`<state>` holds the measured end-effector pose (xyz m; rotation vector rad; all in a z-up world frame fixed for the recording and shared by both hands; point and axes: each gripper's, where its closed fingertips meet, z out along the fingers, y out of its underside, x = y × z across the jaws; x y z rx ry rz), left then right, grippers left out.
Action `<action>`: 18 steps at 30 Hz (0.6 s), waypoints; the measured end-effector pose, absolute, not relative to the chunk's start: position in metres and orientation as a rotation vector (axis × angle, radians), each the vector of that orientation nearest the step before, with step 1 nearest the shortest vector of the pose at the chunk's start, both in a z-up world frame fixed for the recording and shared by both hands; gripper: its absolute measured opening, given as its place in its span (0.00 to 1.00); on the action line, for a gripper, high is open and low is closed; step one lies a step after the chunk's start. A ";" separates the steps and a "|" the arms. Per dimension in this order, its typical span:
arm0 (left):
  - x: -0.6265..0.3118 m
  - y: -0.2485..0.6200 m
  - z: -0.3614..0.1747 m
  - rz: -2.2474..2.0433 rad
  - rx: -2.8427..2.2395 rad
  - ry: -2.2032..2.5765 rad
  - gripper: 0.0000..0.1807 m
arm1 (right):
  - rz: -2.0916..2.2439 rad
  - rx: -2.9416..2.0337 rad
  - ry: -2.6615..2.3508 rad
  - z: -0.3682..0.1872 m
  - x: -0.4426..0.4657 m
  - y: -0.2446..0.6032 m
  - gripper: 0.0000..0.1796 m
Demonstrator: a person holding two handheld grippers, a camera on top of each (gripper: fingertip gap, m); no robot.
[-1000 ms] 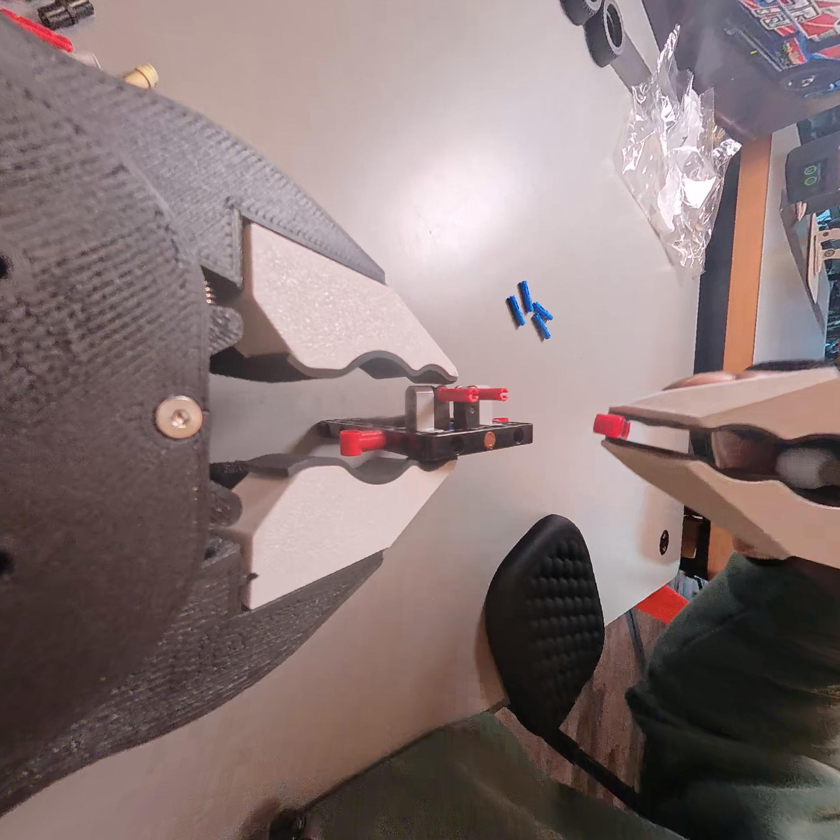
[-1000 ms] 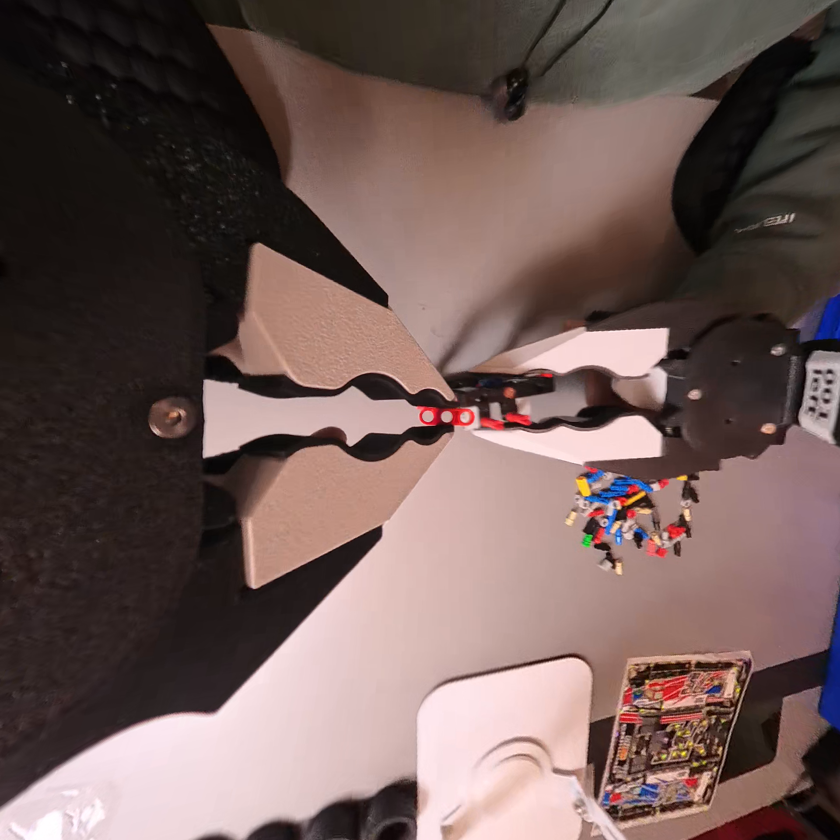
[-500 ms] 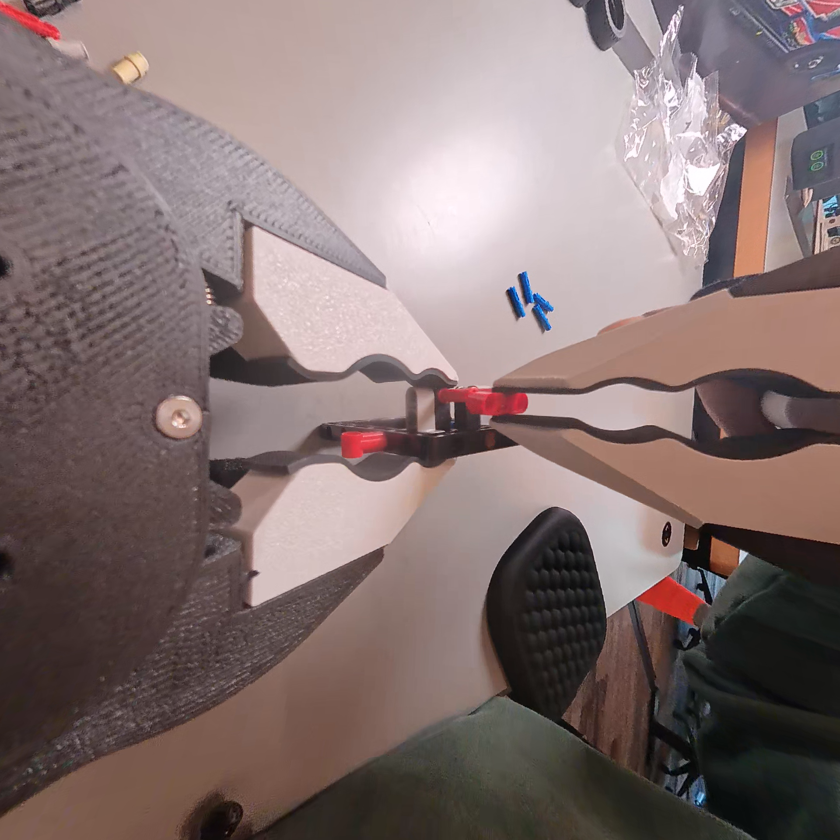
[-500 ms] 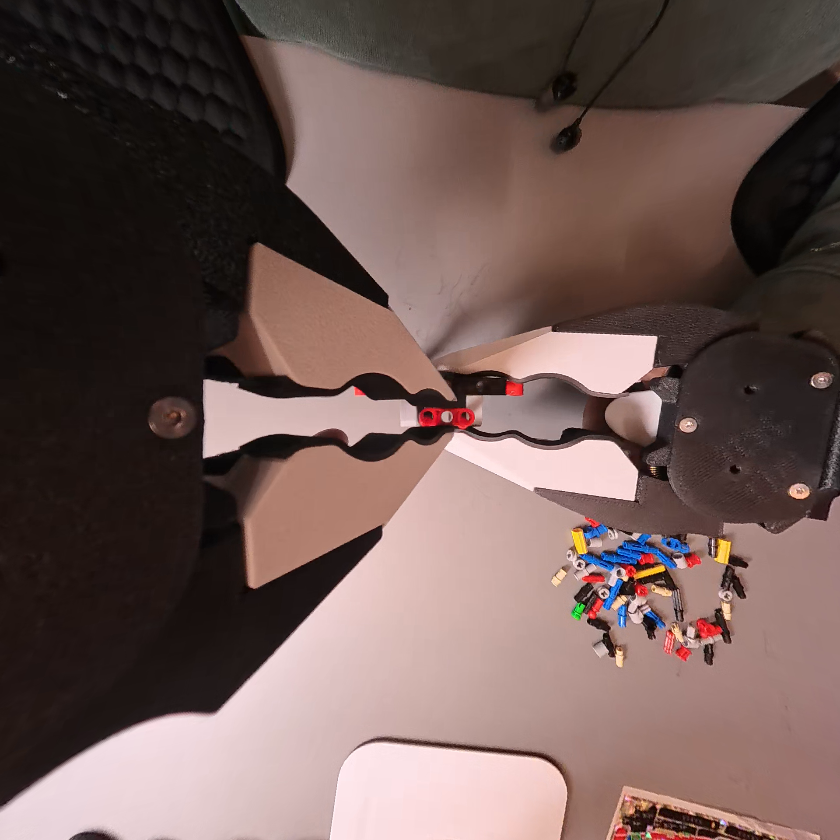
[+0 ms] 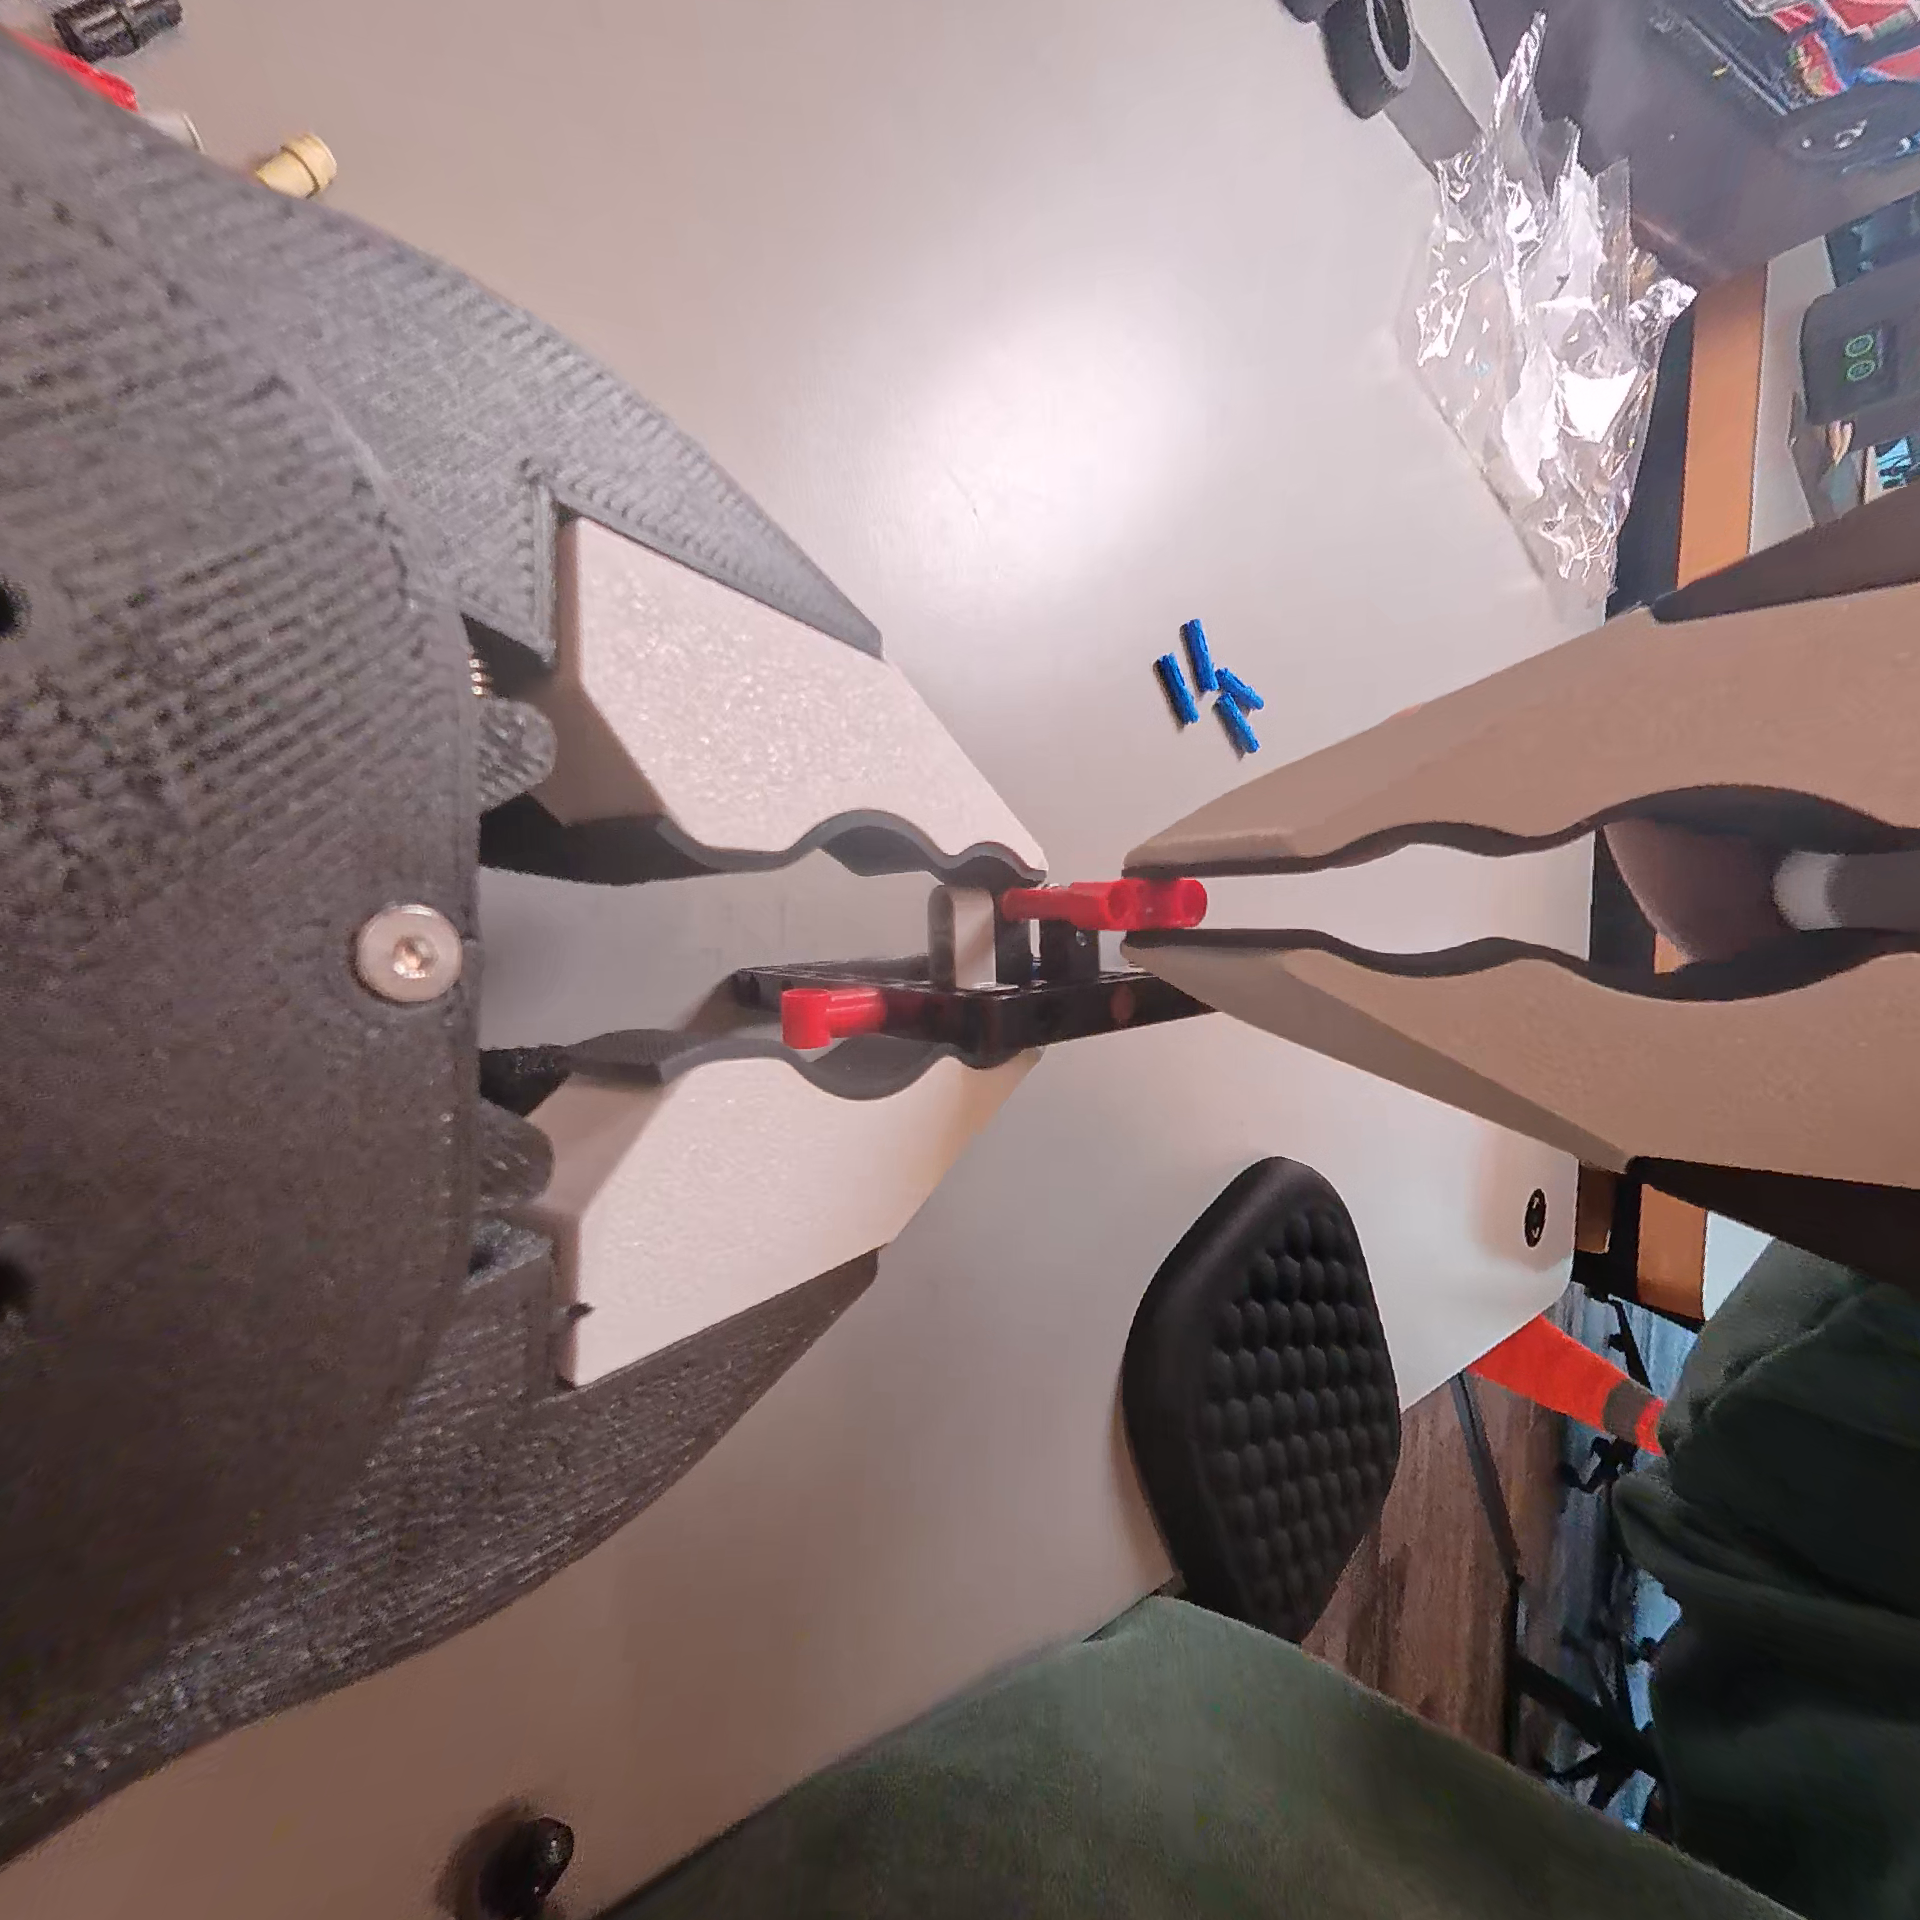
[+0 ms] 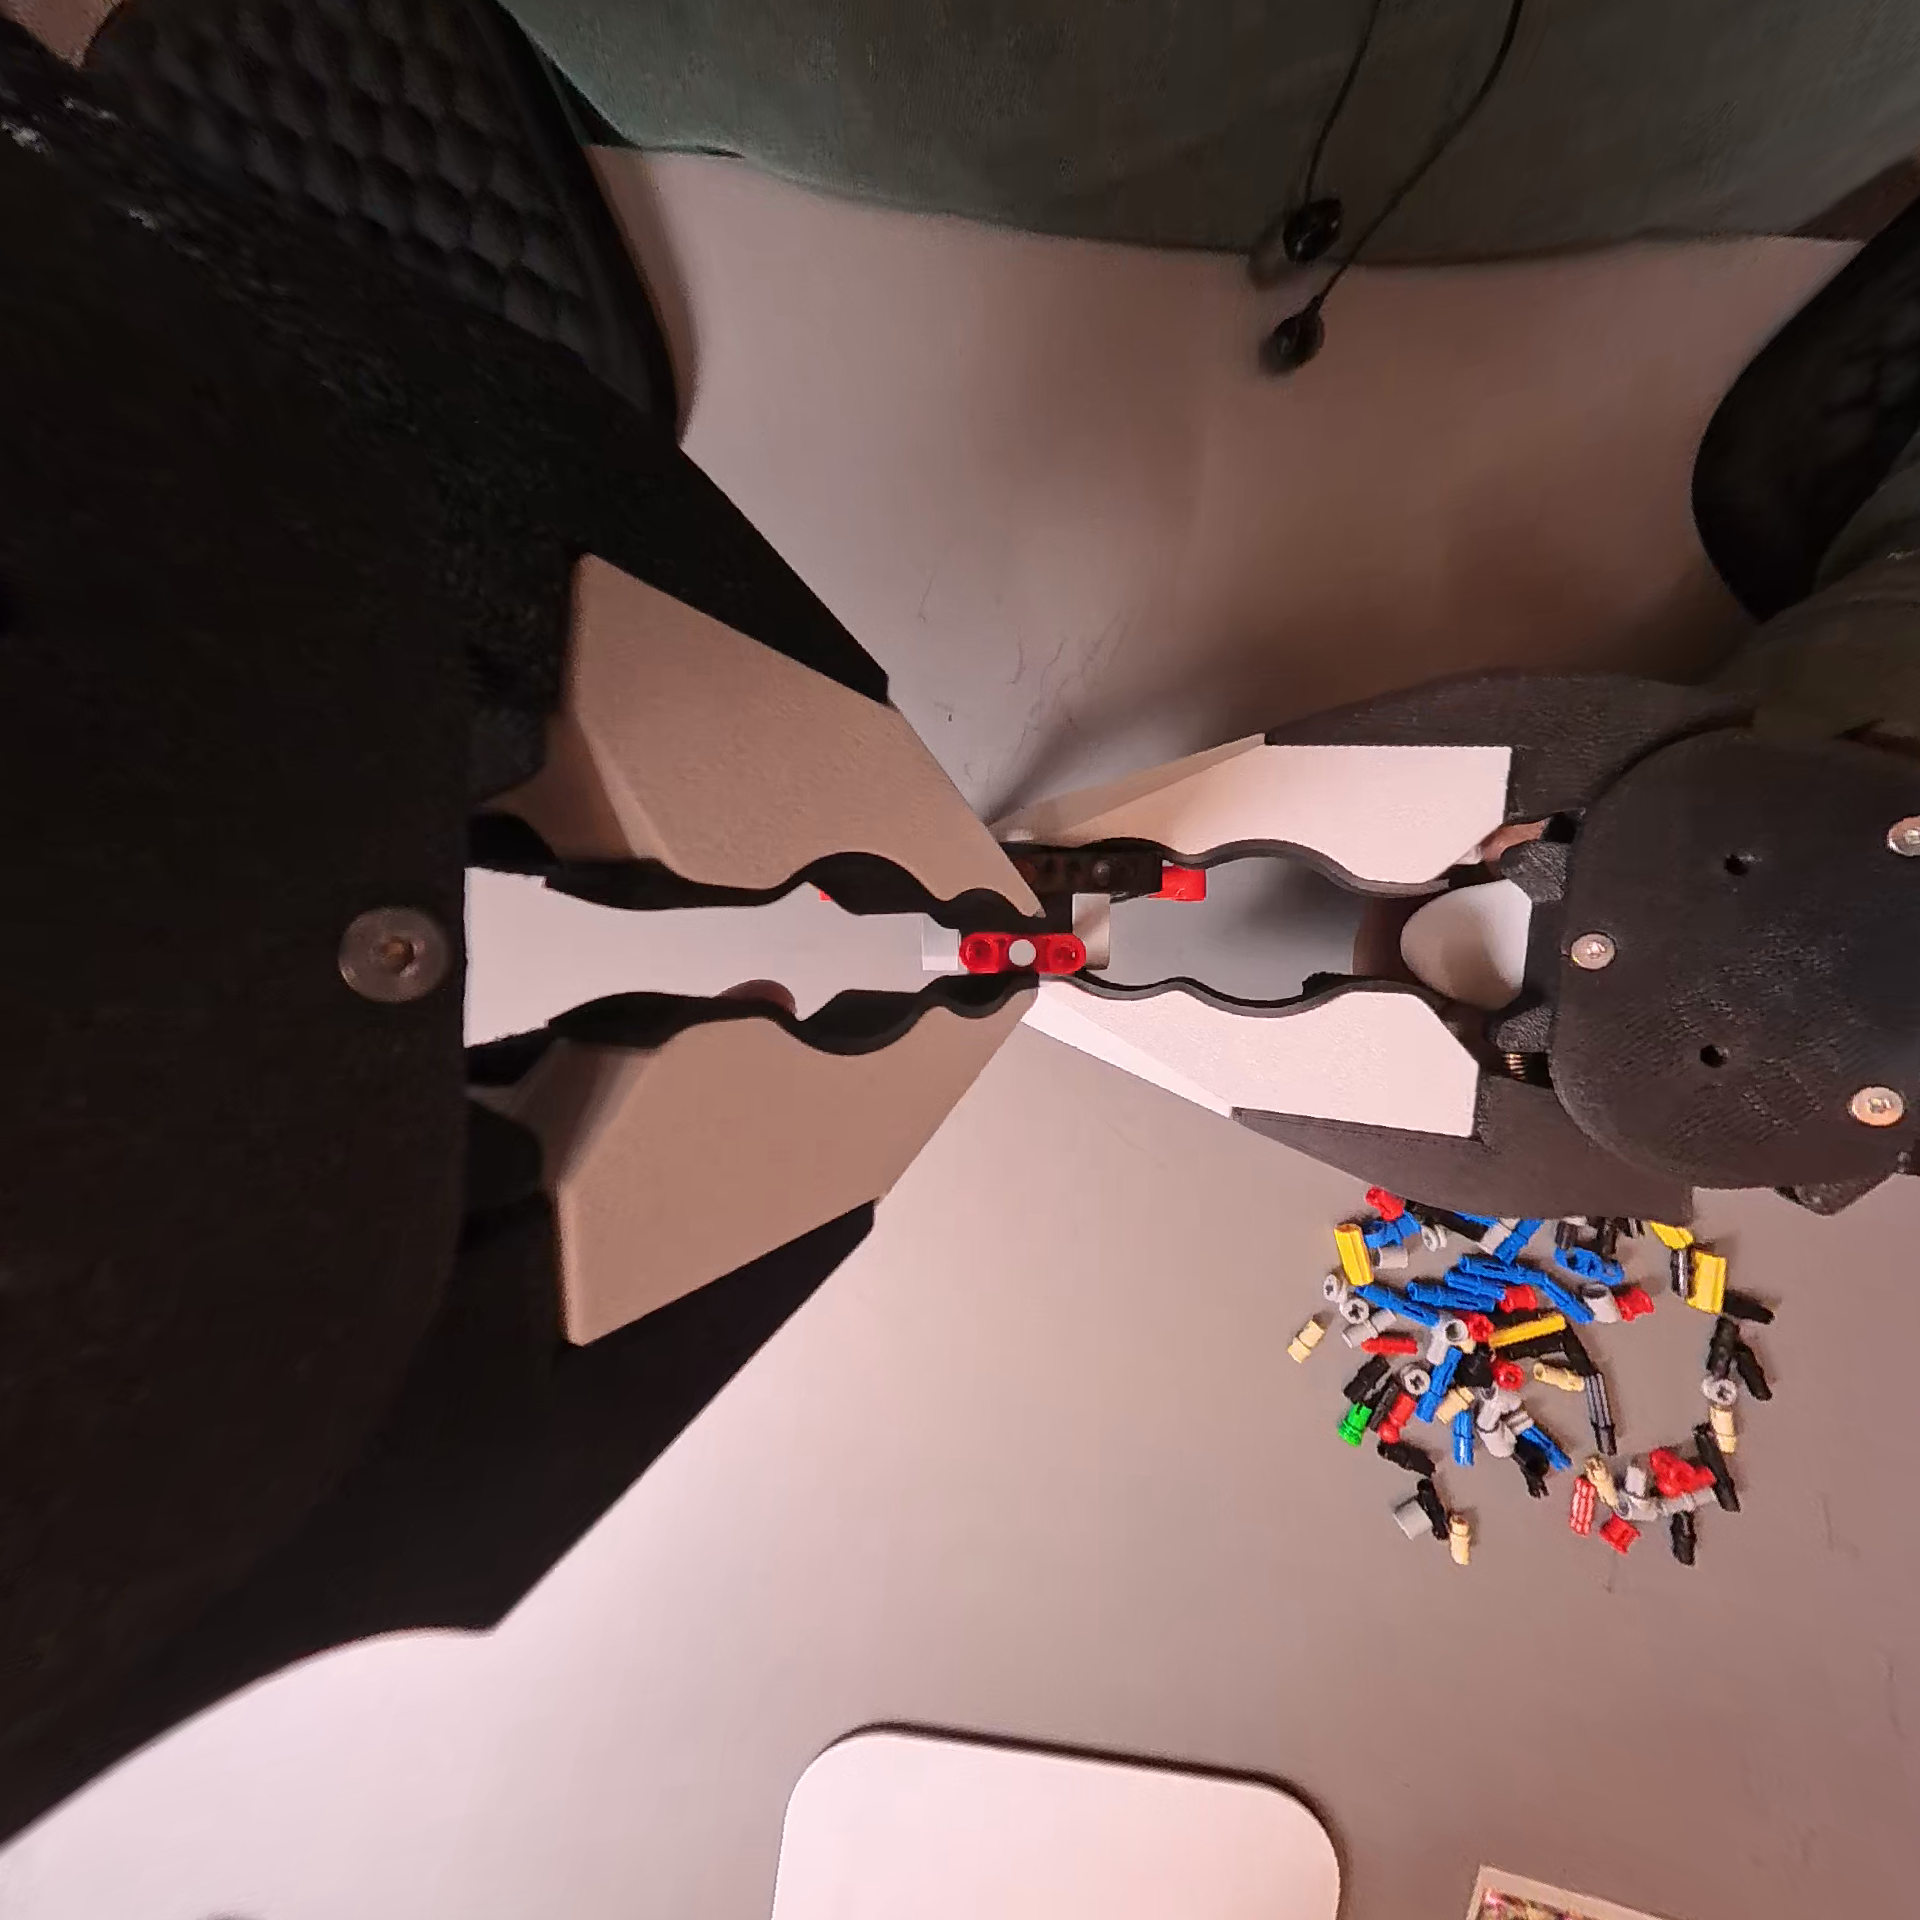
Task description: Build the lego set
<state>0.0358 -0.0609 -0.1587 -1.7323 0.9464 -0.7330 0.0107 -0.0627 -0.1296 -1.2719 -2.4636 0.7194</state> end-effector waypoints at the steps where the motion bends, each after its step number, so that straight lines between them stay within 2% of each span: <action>1: 0.036 -0.061 -0.159 -0.726 -1.730 0.951 0.14 | 0.716 -1.270 -2.470 -0.130 0.011 -0.063 0.03; 18: 0.036 -0.062 -0.159 -0.699 -1.734 0.971 0.14 | 0.672 -1.314 -2.555 -0.131 0.011 -0.063 0.03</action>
